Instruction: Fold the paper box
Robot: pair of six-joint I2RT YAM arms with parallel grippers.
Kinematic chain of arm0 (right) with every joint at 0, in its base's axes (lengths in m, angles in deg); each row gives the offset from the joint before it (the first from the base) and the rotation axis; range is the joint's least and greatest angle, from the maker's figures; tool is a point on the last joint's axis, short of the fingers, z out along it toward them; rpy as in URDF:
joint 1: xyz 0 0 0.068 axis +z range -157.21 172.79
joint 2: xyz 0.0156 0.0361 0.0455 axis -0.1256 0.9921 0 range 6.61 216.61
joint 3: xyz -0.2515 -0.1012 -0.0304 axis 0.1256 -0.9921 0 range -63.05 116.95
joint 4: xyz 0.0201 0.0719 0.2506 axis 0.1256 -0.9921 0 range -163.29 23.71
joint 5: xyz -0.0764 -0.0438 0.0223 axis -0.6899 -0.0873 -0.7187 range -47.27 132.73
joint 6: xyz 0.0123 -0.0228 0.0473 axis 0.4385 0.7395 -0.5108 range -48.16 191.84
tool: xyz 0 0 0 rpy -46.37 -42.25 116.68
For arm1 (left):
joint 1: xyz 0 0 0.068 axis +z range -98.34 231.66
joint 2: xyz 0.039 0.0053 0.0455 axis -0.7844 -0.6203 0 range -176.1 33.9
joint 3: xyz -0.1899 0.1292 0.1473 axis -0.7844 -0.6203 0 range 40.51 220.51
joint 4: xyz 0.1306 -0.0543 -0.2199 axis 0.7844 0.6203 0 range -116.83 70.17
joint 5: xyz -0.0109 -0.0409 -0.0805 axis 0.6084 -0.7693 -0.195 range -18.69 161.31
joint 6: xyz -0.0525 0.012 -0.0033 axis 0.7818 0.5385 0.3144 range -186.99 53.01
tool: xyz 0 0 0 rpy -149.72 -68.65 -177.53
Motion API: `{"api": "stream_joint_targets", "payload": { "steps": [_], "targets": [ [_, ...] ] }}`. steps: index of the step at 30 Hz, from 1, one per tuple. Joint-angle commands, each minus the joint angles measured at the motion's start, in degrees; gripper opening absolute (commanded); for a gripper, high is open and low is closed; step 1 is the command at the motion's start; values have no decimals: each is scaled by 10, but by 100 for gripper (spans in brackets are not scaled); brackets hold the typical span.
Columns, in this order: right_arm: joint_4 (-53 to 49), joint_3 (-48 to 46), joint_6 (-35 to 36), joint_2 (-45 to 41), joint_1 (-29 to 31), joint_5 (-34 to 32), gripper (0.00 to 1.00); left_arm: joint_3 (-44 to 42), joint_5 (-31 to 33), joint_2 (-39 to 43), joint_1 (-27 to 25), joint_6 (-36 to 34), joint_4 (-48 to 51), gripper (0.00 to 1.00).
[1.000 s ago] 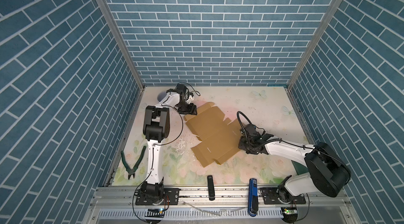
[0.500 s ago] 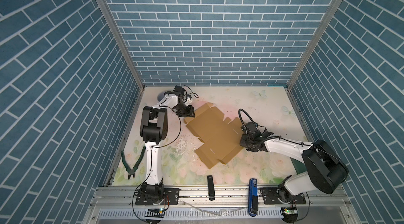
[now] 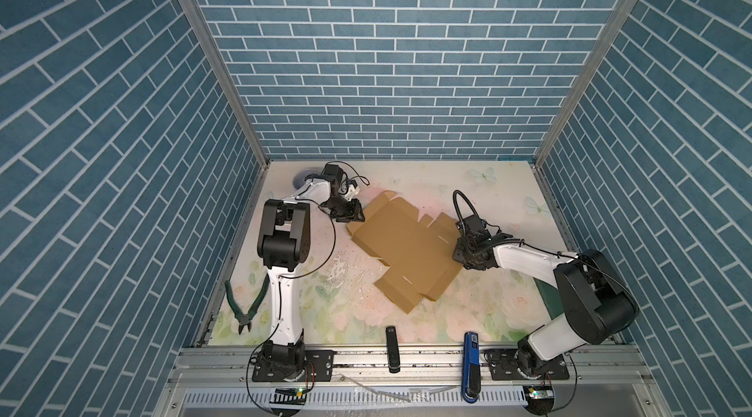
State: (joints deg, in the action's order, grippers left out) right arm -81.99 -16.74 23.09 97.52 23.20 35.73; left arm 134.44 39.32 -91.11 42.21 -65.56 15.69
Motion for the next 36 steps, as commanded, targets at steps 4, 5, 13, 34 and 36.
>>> {"api": "stream_joint_targets", "payload": {
  "steps": [4, 5, 13, 34, 36],
  "targets": [
    [10, 77, 45, 49, -8, 40, 45, -36, -35, 26, -28, 16, -9, 34],
    [7, 87, 49, 55, -10, 41, 45, -42, -29, 29, -27, 20, -13, 33],
    [-20, 120, 73, 49, -27, 40, 47, -99, 16, 77, -28, 74, -75, 16],
    [-125, 107, 88, -156, -50, 44, 98, -420, 273, 261, -165, 469, -451, 10],
    [-122, 105, 79, -161, -50, 46, 91, -441, 322, 276, -196, 515, -468, 9]
  ]
}}
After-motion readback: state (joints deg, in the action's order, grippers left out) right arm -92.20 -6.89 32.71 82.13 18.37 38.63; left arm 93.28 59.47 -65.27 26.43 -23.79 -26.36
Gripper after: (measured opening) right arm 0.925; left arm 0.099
